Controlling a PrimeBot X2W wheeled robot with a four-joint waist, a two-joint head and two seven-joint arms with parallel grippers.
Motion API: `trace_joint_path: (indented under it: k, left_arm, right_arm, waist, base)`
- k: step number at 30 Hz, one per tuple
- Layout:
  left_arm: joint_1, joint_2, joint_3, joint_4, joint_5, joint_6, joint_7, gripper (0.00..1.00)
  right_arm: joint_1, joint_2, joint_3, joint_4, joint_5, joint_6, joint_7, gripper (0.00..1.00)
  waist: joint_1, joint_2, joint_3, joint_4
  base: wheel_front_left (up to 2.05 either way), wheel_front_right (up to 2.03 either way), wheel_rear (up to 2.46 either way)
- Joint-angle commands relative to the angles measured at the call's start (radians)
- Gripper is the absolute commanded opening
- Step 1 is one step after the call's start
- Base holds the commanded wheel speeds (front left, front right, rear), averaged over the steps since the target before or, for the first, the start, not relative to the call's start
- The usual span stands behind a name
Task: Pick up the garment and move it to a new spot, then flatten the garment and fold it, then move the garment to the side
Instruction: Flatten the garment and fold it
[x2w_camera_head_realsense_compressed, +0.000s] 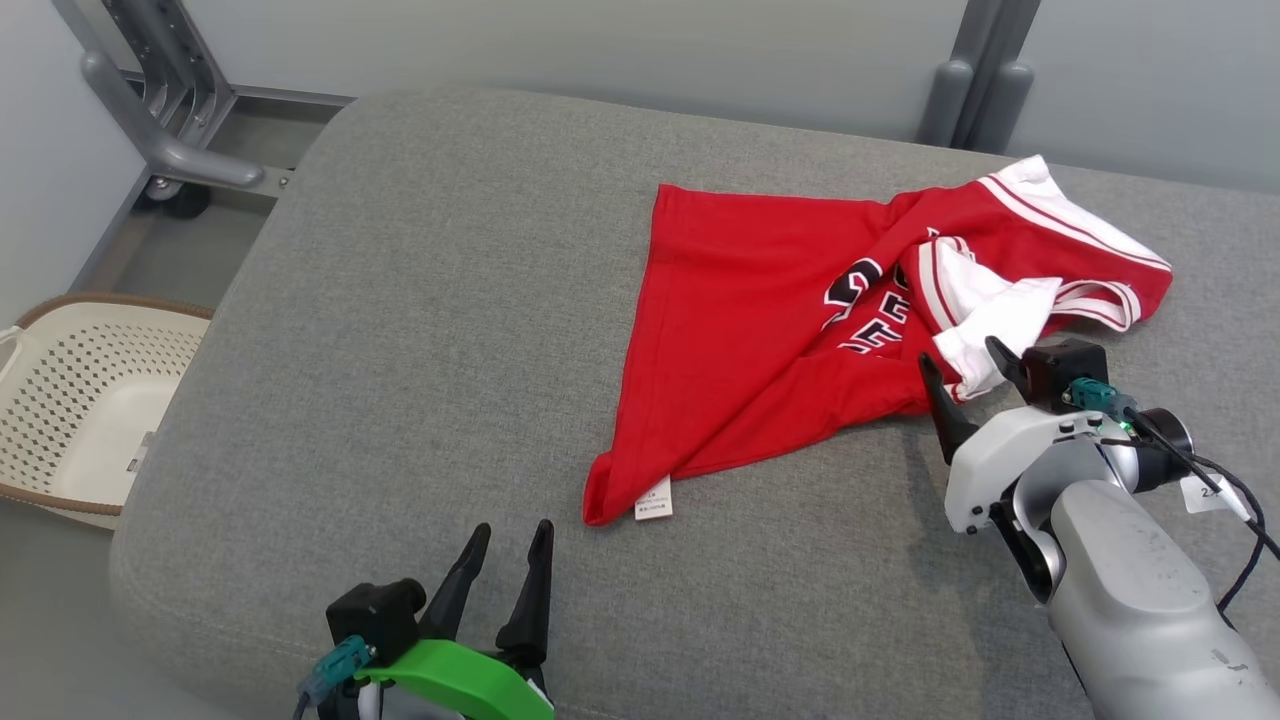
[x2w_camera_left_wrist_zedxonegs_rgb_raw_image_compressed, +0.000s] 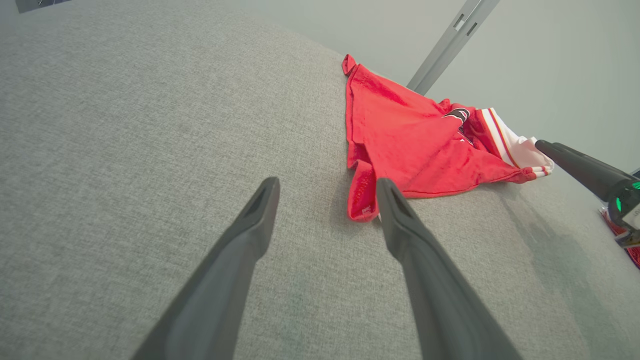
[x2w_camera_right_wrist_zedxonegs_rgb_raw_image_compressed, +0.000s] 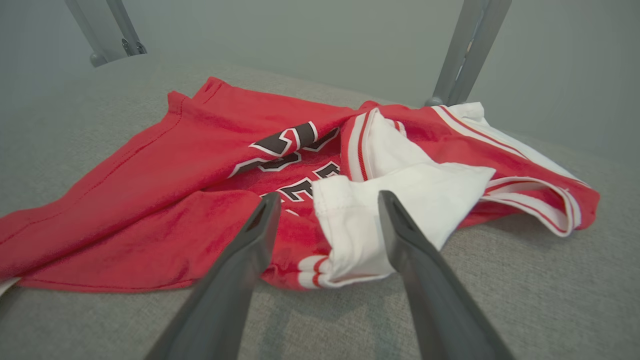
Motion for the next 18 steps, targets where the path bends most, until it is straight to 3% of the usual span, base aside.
trace_joint_path:
  k: [1,12,13,15,16,18]
  left_arm:
    - [0.008,0.003,-0.005,0.002,-0.01,-0.003,-0.003,1.0]
    - [0.001,0.003,-0.018,-0.008,-0.029,-0.003,-0.003,1.0]
    - [0.004,0.003,-0.018,-0.011,-0.031,-0.003,-0.003,1.0]
    - [0.007,0.003,-0.013,-0.019,-0.032,-0.003,-0.003,1.0]
    - [0.009,0.003,-0.01,-0.024,-0.031,-0.003,-0.003,1.0]
    - [0.015,0.003,-0.006,-0.035,-0.031,-0.003,-0.003,1.0]
  right_arm:
    - [-0.011,0.002,-0.009,0.011,-0.011,-0.001,-0.005,1.0]
    - [-0.079,0.022,-0.114,0.134,-0.116,-0.001,0.002,0.97]
    - [-0.09,0.026,-0.137,0.157,-0.132,-0.001,0.001,0.53]
    - [-0.1,0.032,-0.168,0.176,-0.141,-0.001,-0.003,0.14]
    - [-0.102,0.035,-0.178,0.185,-0.151,-0.001,-0.005,0.0]
    - [-0.105,0.04,-0.201,0.197,-0.16,-0.001,-0.012,0.0]
  waist:
    - [0.0,0.0,0.001,0.005]
    - [0.0,0.0,0.012,0.038]
    - [0.0,0.0,0.013,0.041]
    - [0.0,0.0,0.013,0.041]
    - [0.0,0.0,0.013,0.04]
    - [0.0,0.0,0.012,0.035]
  base:
    - [0.0,0.0,0.0]
    - [0.0,0.0,0.0]
    - [0.0,0.0,0.0]
    - [0.0,0.0,0.0]
    - [0.0,0.0,0.0]
    - [0.0,0.0,0.0]
